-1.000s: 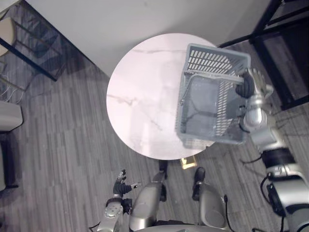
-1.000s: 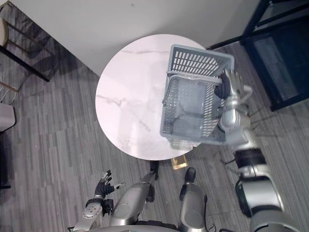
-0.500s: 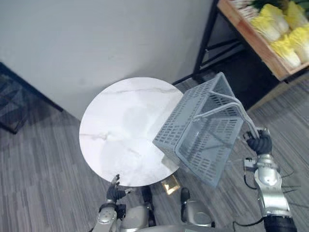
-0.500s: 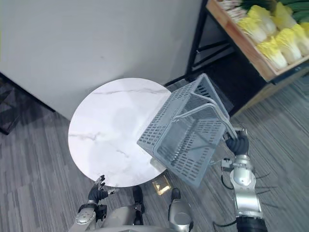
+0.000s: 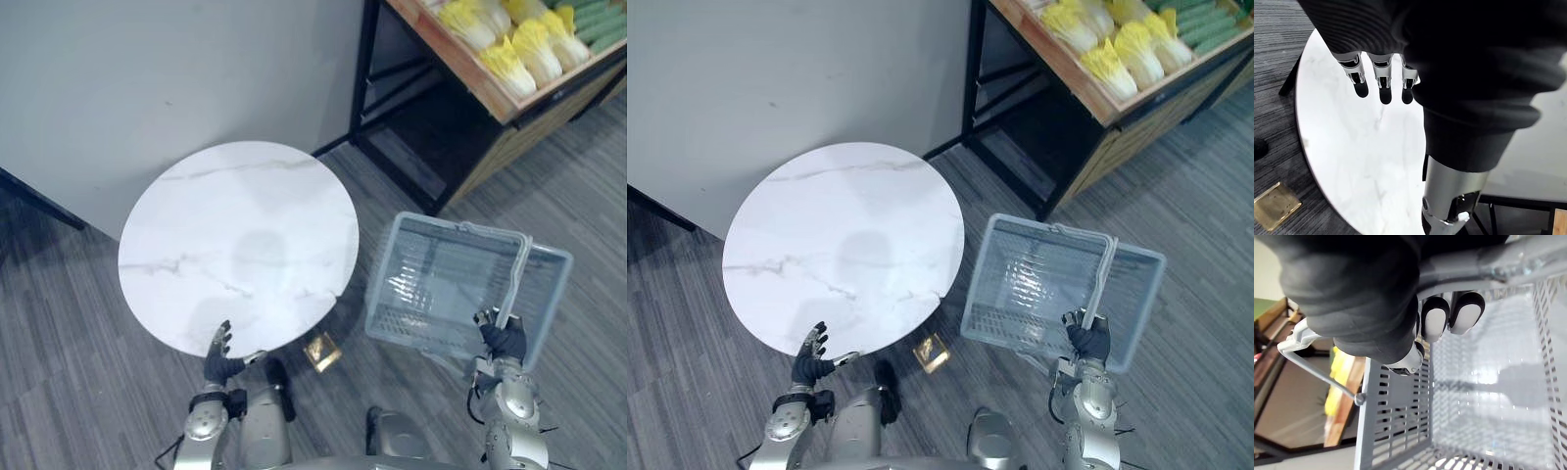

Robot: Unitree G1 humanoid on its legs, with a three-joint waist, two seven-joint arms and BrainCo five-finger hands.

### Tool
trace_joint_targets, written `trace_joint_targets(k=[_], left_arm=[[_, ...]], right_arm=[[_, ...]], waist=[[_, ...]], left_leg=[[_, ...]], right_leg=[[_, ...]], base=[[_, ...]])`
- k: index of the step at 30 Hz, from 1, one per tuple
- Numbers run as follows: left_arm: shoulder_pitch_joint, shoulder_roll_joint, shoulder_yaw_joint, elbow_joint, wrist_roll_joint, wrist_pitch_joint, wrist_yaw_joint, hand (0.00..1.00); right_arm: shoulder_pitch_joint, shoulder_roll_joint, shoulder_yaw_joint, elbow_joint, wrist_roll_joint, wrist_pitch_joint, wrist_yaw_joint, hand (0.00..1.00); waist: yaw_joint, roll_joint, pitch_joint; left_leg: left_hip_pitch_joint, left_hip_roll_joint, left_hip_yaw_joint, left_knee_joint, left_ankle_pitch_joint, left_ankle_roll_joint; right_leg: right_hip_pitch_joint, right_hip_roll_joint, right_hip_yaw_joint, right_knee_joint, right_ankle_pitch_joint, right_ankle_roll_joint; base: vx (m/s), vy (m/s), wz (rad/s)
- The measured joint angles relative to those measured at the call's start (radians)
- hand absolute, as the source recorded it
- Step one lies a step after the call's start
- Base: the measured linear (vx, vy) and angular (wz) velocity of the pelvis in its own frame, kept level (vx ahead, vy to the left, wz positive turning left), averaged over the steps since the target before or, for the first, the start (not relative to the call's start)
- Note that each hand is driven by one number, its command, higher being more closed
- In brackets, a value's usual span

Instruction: Pick vegetable in the basket

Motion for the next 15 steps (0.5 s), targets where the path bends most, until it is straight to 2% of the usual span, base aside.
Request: trace_joint_targets(k=[1,2,4,5,7,8,9,10,12,15], left_arm=[[0.001,-0.001,0.000,-0.006,0.000,0.000,0.000,0.00],[0.009,-0.003,0.000,-0.015,0.000,0.000,-0.001,0.00],[0.039,-0.018,0.007,-0.067,0.000,-0.001,-0.001,0.00],[0.047,-0.023,0.009,-0.080,-0.002,-0.002,-0.001,0.00],[0.072,-0.039,0.011,-0.118,-0.011,-0.005,-0.001,0.00],[0.075,-0.042,0.011,-0.123,-0.013,-0.005,-0.001,0.00],[0.070,-0.044,0.011,-0.124,-0.023,-0.004,-0.001,0.00],[0.069,-0.045,0.008,-0.124,-0.024,-0.004,-0.001,0.00],[0.066,-0.044,-0.003,-0.125,-0.024,-0.004,0.000,0.00],[0.039,-0.045,-0.035,-0.127,-0.024,-0.003,0.001,0.00]], right_arm=[[0.000,0.001,-0.003,0.002,0.000,0.000,-0.003,1.00],[0.004,0.007,-0.006,0.002,0.000,0.000,-0.006,1.00],[0.023,0.024,-0.010,-0.036,0.002,0.001,-0.020,1.00],[0.028,0.027,-0.009,-0.051,0.002,0.001,-0.021,1.00],[0.044,0.035,0.004,-0.117,0.001,0.001,-0.023,1.00],[0.045,0.036,0.003,-0.132,0.001,0.000,-0.023,1.00],[0.044,0.040,0.002,-0.147,0.001,-0.002,-0.023,1.00],[0.047,0.043,0.002,-0.149,0.001,-0.003,-0.022,1.00],[0.058,0.045,0.000,-0.150,0.001,-0.004,-0.023,1.00],[0.064,0.063,0.001,-0.150,0.003,-0.004,-0.022,1.00]], waist=[[-0.003,-0.001,0.002],[-0.004,-0.004,0.004],[-0.002,-0.004,0.004],[0.002,0.000,0.002],[0.005,0.017,-0.009],[0.003,0.023,-0.013],[0.003,0.024,-0.020],[0.009,0.004,-0.022],[0.006,-0.011,-0.030],[0.007,-0.017,-0.032]], left_leg=[[0.001,-0.001,-0.019,0.030,-0.030,0.000],[0.003,-0.001,-0.029,0.114,-0.100,0.015],[0.055,-0.001,-0.045,0.280,-0.274,0.011],[0.076,0.001,-0.053,0.302,-0.310,0.012],[0.142,0.008,-0.059,0.316,-0.426,0.043],[0.151,0.009,-0.057,0.288,-0.445,0.051],[0.169,0.005,-0.038,0.234,-0.464,0.033],[0.180,-0.009,-0.008,0.205,-0.456,0.034],[0.176,-0.012,0.009,0.202,-0.453,0.037],[0.176,-0.006,0.080,0.227,-0.450,0.039]], right_leg=[[-0.006,0.000,-0.001,0.001,0.007,-0.012],[-0.010,0.000,0.006,0.004,0.016,-0.023],[-0.014,0.013,0.037,0.000,0.045,-0.033],[-0.015,0.022,0.049,-0.003,0.052,-0.034],[-0.045,0.061,0.095,0.000,0.066,-0.027],[-0.059,0.070,0.102,0.001,0.066,-0.029],[-0.082,0.071,0.116,0.001,0.067,-0.014],[-0.092,0.065,0.130,-0.009,0.077,-0.002],[-0.096,0.056,0.140,-0.039,0.112,0.012],[-0.112,0.069,0.205,-0.076,0.169,0.024]], base=[[-0.21,-0.129,-0.01],[-0.12,-0.091,-0.19],[-0.17,-0.074,-0.37],[-0.16,0.022,-0.59],[-0.16,0.075,-0.66],[-0.21,0.133,-0.56],[-0.20,0.130,-0.55],[-0.19,0.112,-0.55],[-0.06,0.091,-0.40],[0.00,0.111,-0.64]])
